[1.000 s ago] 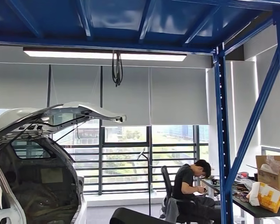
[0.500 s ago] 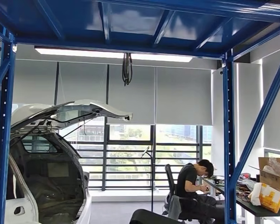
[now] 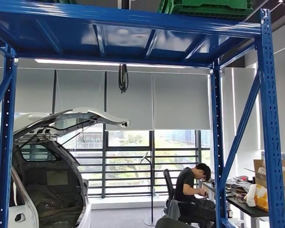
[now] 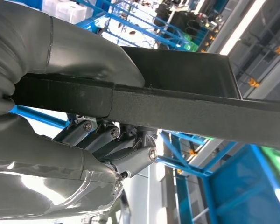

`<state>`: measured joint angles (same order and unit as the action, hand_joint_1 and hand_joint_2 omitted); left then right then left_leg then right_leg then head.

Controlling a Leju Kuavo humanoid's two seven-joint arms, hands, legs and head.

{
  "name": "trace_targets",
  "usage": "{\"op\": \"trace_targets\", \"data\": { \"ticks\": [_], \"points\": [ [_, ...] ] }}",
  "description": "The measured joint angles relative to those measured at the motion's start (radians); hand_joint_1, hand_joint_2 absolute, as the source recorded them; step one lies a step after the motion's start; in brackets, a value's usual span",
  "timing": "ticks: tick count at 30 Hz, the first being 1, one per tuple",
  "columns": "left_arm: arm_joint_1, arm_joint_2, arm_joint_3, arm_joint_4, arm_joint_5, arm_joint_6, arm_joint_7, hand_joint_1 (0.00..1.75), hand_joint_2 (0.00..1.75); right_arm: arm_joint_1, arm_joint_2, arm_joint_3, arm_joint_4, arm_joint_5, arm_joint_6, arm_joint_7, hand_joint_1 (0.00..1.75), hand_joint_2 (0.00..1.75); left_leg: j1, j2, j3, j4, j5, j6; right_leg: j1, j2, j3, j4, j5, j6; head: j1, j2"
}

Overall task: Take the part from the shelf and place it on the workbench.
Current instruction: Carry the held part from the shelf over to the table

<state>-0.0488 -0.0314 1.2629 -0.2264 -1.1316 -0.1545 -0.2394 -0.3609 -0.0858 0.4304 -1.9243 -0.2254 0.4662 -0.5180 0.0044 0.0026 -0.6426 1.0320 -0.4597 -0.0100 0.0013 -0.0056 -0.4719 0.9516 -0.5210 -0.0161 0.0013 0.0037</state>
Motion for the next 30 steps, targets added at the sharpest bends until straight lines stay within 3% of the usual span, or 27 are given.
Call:
{"op": "trace_targets", "data": {
  "ticks": [2,3,4,6,8,10,11,14,16,18,19,20,21,22,24,26,28,30],
  "points": [
    [0.001,0.002,0.0,0.0,-0.001,-0.001,-0.003,0.0,1.75,0.001,0.0,-0.001,-0.001,0.002,0.004,-0.002,1.75,1.75,0.003,-0.001,-0.03,0.105,-0.101,-0.008,-0.001,-0.002,-0.028,-0.001,0.022,-0.009,0.001,0.0],
    [0.0,0.002,0.0,0.0,-0.001,-0.001,-0.005,0.0,1.75,0.002,0.0,-0.001,-0.002,0.003,0.005,-0.003,1.75,1.75,0.005,-0.001,-0.044,0.173,-0.136,-0.012,0.0,-0.003,-0.043,0.0,0.031,-0.01,0.001,0.0],
    [0.0,0.003,0.0,0.0,0.0,-0.001,-0.007,0.0,1.75,0.003,0.0,-0.001,-0.002,0.004,0.007,-0.004,1.75,1.75,0.006,-0.001,-0.052,0.228,-0.148,-0.015,0.0,-0.004,-0.058,0.002,0.041,-0.01,0.001,0.0],
    [0.0,0.005,0.0,0.0,0.0,0.002,-0.008,0.0,1.75,0.005,0.0,-0.001,-0.002,0.003,0.009,-0.004,1.75,1.75,0.009,-0.001,-0.031,0.256,-0.101,-0.02,0.0,-0.005,-0.087,0.007,0.057,-0.005,0.001,0.0],
    [-0.001,0.006,0.0,0.0,0.001,0.004,-0.006,0.0,1.75,0.004,0.0,-0.001,-0.003,-0.003,0.01,0.002,1.75,1.75,0.013,-0.001,0.054,0.15,-0.049,-0.021,-0.001,-0.005,-0.111,0.019,0.069,0.001,0.001,0.0],
    [-0.003,0.008,0.0,0.0,0.001,0.005,-0.001,0.0,1.75,-0.003,0.0,-0.002,-0.007,-0.008,0.01,0.014,1.75,1.75,0.013,-0.002,0.145,0.01,-0.058,-0.014,0.001,-0.005,-0.128,0.035,0.075,0.01,0.001,0.0],
    [-0.004,0.009,0.0,0.0,0.001,0.006,0.001,0.0,1.75,-0.007,0.0,-0.002,-0.009,-0.01,0.01,0.019,1.75,1.75,0.012,-0.003,0.169,-0.031,-0.072,-0.008,0.003,-0.006,-0.135,0.041,0.079,0.016,0.001,0.0],
    [-0.005,0.01,0.001,0.0,0.001,0.006,0.007,0.0,1.75,-0.014,0.0,-0.003,-0.011,-0.009,0.01,0.026,1.75,1.75,0.013,-0.005,0.168,-0.059,-0.084,0.016,0.004,-0.008,-0.152,0.053,0.083,0.035,0.001,0.0],
    [-0.004,0.01,0.001,0.0,0.001,0.006,0.008,0.0,1.75,-0.016,-0.001,-0.003,-0.011,-0.007,0.01,0.027,1.75,1.75,0.016,-0.009,0.158,-0.062,-0.072,0.031,0.002,-0.006,-0.178,0.116,0.034,0.045,0.001,0.0],
    [-0.002,0.01,0.002,0.0,0.003,0.006,0.008,0.0,1.75,-0.016,-0.002,-0.002,-0.011,-0.005,0.01,0.027,1.75,1.75,0.013,-0.015,0.146,-0.06,-0.062,0.039,0.0,-0.005,-0.225,0.249,-0.044,0.049,0.001,0.0],
    [-0.002,0.01,0.003,0.0,0.005,0.006,0.008,0.0,1.75,-0.015,-0.002,-0.002,-0.011,-0.003,0.009,0.027,1.75,1.75,0.01,-0.02,0.141,-0.059,-0.057,0.04,0.0,-0.004,-0.244,0.308,-0.069,0.05,0.001,0.0],
    [-0.001,0.01,0.004,0.0,0.007,0.007,0.008,0.0,1.75,-0.014,-0.003,-0.001,-0.011,0.0,0.009,0.027,1.75,1.75,0.008,-0.026,0.136,-0.058,-0.054,0.04,0.0,-0.004,-0.248,0.337,-0.076,0.05,0.001,0.0],
    [0.0,0.01,0.005,0.0,0.009,0.007,0.009,0.0,1.75,-0.014,-0.003,-0.001,-0.011,0.002,0.008,0.027,1.75,1.75,0.006,-0.033,0.133,-0.057,-0.052,0.04,0.0,-0.001,-0.233,0.326,-0.065,0.047,0.001,0.0],
    [0.0,0.01,0.006,0.0,0.01,0.007,0.01,0.0,1.75,-0.013,-0.004,0.0,-0.011,0.006,0.007,0.026,1.75,1.75,0.004,-0.042,0.131,-0.056,-0.05,0.04,0.0,0.006,-0.199,0.276,-0.037,0.042,0.001,0.0],
    [-0.002,0.008,0.009,0.0,0.011,0.009,0.014,0.0,1.75,-0.013,-0.005,0.0,-0.013,0.011,0.006,0.025,1.75,1.75,0.002,-0.059,0.129,-0.054,-0.048,0.037,0.001,0.052,-0.118,0.135,0.02,0.025,0.001,0.0],
    [-0.006,0.005,0.011,0.001,0.012,0.01,0.019,0.0,1.75,-0.012,-0.008,0.001,-0.016,0.016,0.005,0.023,1.75,1.75,0.005,-0.076,0.12,-0.052,-0.044,0.03,0.002,0.083,-0.081,0.06,0.042,0.013,0.001,0.0],
    [-0.005,0.005,0.014,0.001,0.014,0.011,0.021,0.0,1.75,-0.013,-0.01,0.003,-0.019,0.02,0.005,0.022,1.75,1.75,0.007,-0.094,0.11,-0.052,-0.038,0.019,0.002,0.068,-0.079,0.047,0.042,0.011,0.001,0.0],
    [-0.003,0.004,0.018,0.001,0.018,0.011,0.021,0.0,1.75,-0.016,-0.01,0.007,-0.022,0.024,0.005,0.022,1.75,1.75,0.005,-0.078,0.094,-0.034,-0.054,0.01,-0.003,0.044,-0.074,0.028,0.042,0.004,0.002,0.0]
  ]
}}
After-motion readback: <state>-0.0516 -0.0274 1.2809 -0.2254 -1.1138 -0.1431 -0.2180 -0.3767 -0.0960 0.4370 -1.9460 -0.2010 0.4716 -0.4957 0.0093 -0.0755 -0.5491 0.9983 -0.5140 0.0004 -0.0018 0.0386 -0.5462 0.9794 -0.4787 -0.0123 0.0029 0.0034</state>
